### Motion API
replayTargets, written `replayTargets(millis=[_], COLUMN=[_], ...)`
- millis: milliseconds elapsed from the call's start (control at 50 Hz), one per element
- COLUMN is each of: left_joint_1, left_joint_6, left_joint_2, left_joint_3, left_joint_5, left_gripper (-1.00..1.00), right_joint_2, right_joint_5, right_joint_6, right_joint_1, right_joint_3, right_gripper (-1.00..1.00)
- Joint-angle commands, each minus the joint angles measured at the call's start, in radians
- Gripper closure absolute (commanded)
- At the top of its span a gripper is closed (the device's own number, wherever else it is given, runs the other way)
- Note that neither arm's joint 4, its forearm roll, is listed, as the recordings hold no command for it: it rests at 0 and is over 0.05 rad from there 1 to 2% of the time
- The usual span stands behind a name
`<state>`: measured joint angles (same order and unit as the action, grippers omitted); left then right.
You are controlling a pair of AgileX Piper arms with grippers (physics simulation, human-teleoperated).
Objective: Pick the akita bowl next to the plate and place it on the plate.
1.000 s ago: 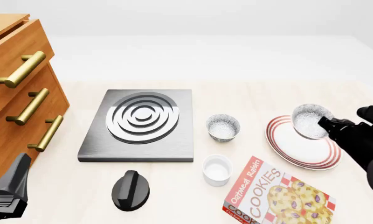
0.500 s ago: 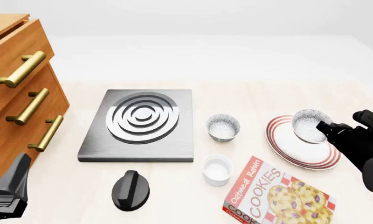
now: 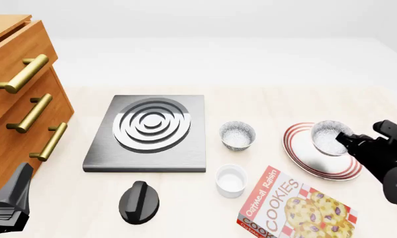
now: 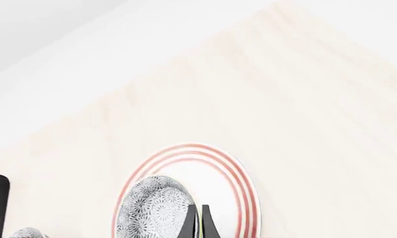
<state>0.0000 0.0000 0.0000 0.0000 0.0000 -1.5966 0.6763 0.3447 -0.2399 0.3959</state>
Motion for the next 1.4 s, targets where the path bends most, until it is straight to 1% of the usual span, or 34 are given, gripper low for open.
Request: replayTargets(millis=[20, 780, 1400], left_joint_1=[0.0, 0.0, 0.0], left_joint_6=[0.0, 0.0, 0.0], left_joint_2=[0.0, 0.0, 0.0], left_joint_3=[0.0, 0.0, 0.0], left_joint_5=[0.0, 0.0, 0.0], left_gripper=[-1.0, -1.0, -1.0], right_joint_2=[-0.033, -0.132, -0.15], right_joint_5=[0.022, 0.055, 0.056], right_joint_6=[-0.005, -0.011, -0.017], right_joint_1=[-0.002, 0.003, -0.002], right_joint_3=[0.006, 0.032, 0.035], right_gripper=[1.0, 1.0, 1.0])
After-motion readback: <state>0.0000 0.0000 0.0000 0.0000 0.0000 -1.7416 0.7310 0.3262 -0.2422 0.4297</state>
